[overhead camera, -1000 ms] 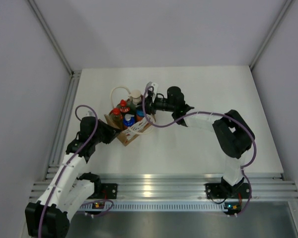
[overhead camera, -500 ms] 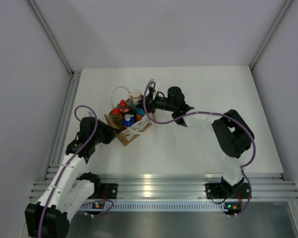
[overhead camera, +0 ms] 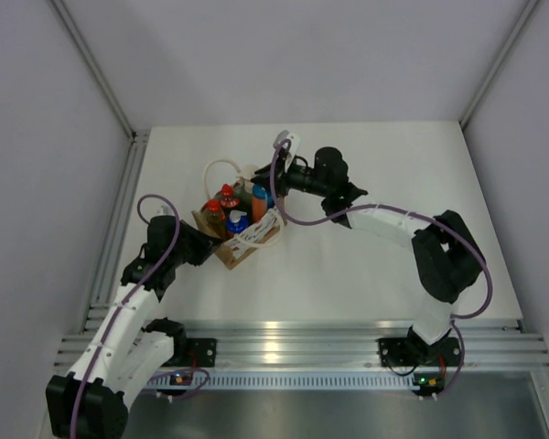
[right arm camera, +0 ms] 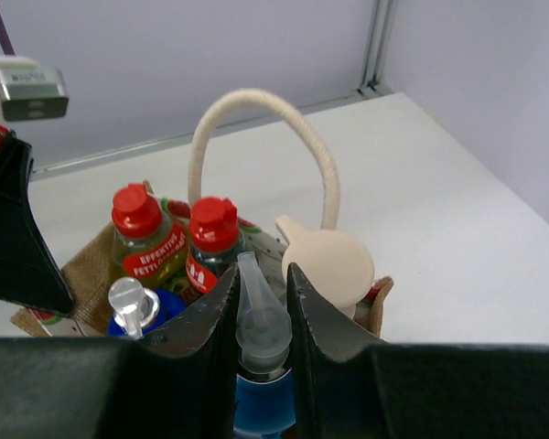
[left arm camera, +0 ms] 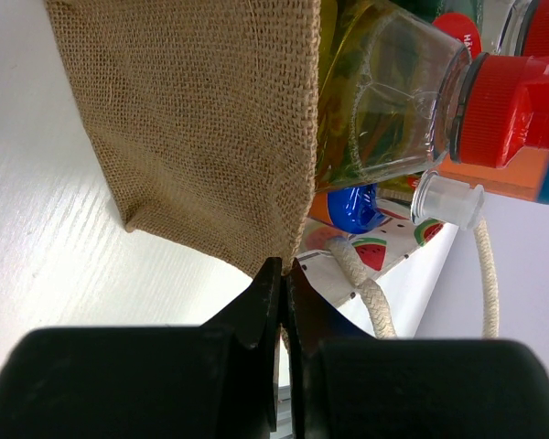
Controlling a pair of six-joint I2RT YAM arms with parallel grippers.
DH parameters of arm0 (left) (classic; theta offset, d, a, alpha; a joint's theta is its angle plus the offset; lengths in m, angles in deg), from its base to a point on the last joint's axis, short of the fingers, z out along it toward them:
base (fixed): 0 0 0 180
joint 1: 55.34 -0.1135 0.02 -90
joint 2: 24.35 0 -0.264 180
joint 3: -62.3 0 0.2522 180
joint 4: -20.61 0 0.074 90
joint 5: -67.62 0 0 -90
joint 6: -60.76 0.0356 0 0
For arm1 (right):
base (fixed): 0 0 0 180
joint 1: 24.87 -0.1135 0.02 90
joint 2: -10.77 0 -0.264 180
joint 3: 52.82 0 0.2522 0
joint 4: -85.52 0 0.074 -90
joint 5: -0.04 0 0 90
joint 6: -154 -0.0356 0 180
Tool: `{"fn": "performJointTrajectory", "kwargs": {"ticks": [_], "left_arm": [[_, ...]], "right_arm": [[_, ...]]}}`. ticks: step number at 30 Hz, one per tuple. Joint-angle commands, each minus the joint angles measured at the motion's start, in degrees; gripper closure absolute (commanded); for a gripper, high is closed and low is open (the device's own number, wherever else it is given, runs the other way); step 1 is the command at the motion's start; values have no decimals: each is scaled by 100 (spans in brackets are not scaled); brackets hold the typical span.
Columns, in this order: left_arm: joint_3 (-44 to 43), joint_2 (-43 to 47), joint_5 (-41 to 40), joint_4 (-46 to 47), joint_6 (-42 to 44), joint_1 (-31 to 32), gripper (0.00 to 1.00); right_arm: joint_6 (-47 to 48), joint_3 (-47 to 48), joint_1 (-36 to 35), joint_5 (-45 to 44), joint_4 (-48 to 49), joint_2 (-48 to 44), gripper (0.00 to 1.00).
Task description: Take the personal care products out of the canvas bag
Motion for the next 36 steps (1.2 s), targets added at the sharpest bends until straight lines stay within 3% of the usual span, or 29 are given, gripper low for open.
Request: {"fn": "performJointTrajectory", "kwargs": {"ticks": [1,19,26,36], "left_arm": [[54,23,-356,-277,59,-33,100],[28,111,-216,-277,94,-33,100],[2,146,-181,-277,129,-33,100],[-25,120,-66,-277,278,-33,100]], "right_arm": [[225,629,-100,-147,125,-757,100],[831,1535,-48,-2203,-1898,-1908,100],[718,973,347,-2510,-1793,-2111,100],[437,-539,936,-2845,-185,-2129,100]]}}
